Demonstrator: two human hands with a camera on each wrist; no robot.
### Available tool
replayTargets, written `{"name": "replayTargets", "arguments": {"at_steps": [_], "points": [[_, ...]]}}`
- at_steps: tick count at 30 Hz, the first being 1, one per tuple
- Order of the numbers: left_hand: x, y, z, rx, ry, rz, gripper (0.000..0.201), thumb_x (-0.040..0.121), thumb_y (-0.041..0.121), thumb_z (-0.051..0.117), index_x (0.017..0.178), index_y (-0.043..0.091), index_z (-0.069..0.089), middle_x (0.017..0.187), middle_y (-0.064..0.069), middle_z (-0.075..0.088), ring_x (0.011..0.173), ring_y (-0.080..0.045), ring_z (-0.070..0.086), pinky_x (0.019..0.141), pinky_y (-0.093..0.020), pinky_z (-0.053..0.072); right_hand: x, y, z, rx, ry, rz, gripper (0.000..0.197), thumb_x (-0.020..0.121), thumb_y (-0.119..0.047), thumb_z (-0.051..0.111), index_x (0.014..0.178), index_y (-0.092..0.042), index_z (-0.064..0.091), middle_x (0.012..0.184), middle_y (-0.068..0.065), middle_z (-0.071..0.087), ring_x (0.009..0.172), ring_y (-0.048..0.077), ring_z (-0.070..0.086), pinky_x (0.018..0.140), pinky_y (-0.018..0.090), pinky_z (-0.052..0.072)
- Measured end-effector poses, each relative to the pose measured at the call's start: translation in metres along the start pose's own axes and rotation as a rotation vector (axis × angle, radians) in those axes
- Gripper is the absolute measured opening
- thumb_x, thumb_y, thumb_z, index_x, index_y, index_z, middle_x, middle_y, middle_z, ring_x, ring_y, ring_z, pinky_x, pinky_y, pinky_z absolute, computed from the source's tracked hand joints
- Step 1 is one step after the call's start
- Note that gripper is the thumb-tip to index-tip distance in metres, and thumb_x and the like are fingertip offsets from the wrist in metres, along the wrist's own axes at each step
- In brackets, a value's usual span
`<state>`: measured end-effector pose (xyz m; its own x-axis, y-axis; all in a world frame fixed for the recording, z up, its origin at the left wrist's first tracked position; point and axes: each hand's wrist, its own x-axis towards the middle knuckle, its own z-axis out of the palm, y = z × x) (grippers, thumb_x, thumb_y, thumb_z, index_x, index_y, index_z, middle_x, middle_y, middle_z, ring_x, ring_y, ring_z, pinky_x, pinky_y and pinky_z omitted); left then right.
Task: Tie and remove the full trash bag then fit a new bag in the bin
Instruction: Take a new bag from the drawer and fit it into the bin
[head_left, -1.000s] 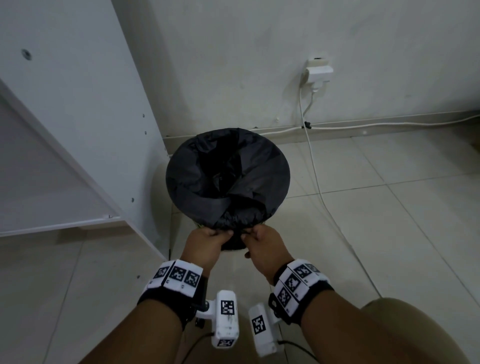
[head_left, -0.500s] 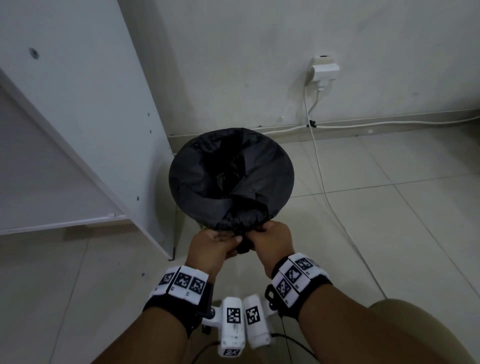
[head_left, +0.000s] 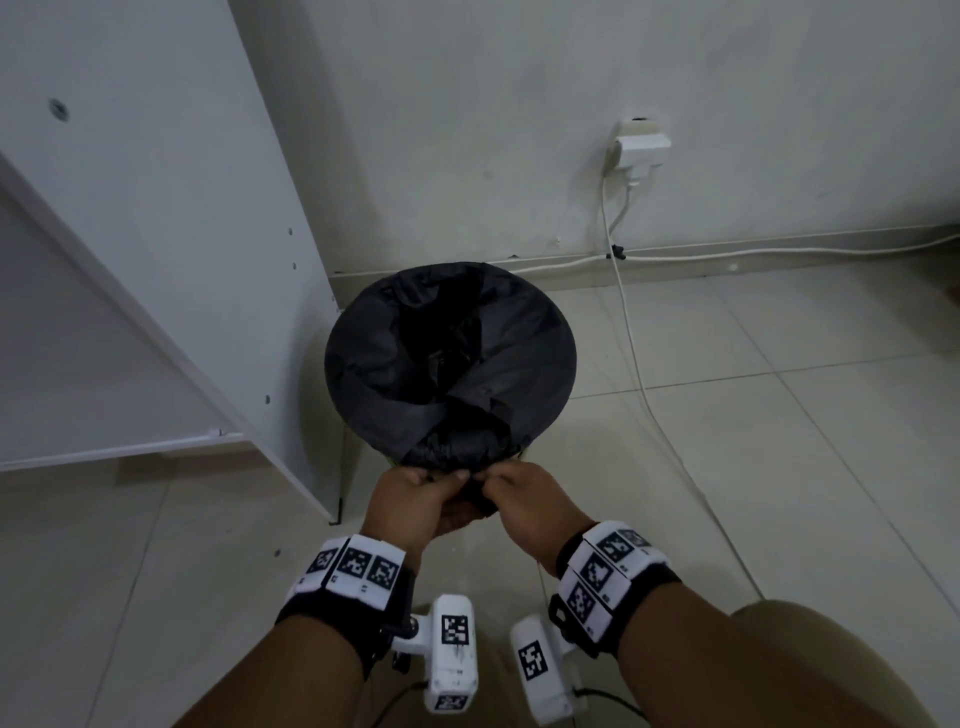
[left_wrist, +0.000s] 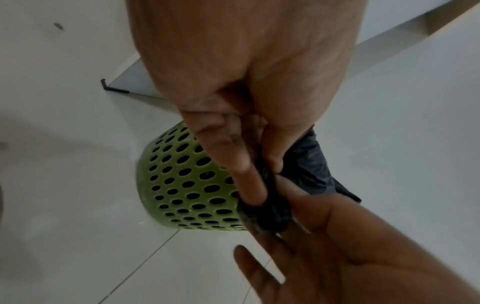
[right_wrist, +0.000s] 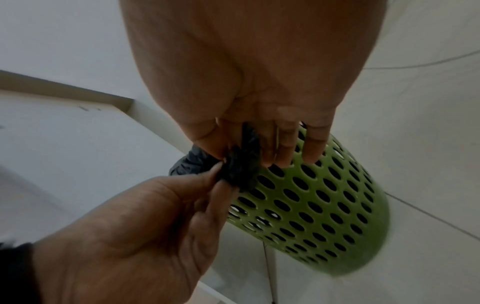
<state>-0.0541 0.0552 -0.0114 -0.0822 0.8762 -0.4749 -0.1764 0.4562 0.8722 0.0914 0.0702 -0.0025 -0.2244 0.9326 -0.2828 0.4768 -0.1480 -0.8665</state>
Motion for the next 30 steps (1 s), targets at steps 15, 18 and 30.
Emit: {"name": "replayTargets", "arguments": {"at_steps": [15,18,30], "points": [[-0.012,-0.020,-0.013,0.014,0.216,0.049,0.015,0.072,0.009,0.078,0.082,0.001,0.069,0.080,-0.014,0.067,0.081,-0.022,0.061,0.075,-0.034,0.053,0.006,0.002,-0.042,-1.034,0.168,-0.557,0.049,0.080,-0.060,0.040,0.095,-0.024,0.069,0.101,0.000,0.069,0.116,0.031,0.058,0.110,0.057,0.017],[-0.020,-0.019,-0.012,-0.144,0.252,0.027,0.010,0.091,-0.009,0.059,0.088,0.000,0.063,0.066,-0.001,0.073,0.081,-0.025,0.064,0.088,-0.037,0.055,0.006,0.010,-0.036,-0.985,0.144,-0.582,0.051,0.083,-0.059,0.035,0.094,-0.021,0.066,0.089,-0.001,0.068,0.100,0.029,0.061,0.114,0.056,0.019],[-0.007,-0.021,-0.008,0.016,0.569,0.221,0.003,0.082,0.012,0.076,0.081,0.015,0.077,0.079,0.000,0.073,0.071,-0.011,0.061,0.072,-0.028,0.053,0.010,0.014,-0.005,-0.871,0.306,-0.543,0.036,0.084,-0.059,0.045,0.083,-0.024,0.053,0.077,-0.007,0.056,0.083,0.023,0.058,0.099,0.046,0.027]]}}
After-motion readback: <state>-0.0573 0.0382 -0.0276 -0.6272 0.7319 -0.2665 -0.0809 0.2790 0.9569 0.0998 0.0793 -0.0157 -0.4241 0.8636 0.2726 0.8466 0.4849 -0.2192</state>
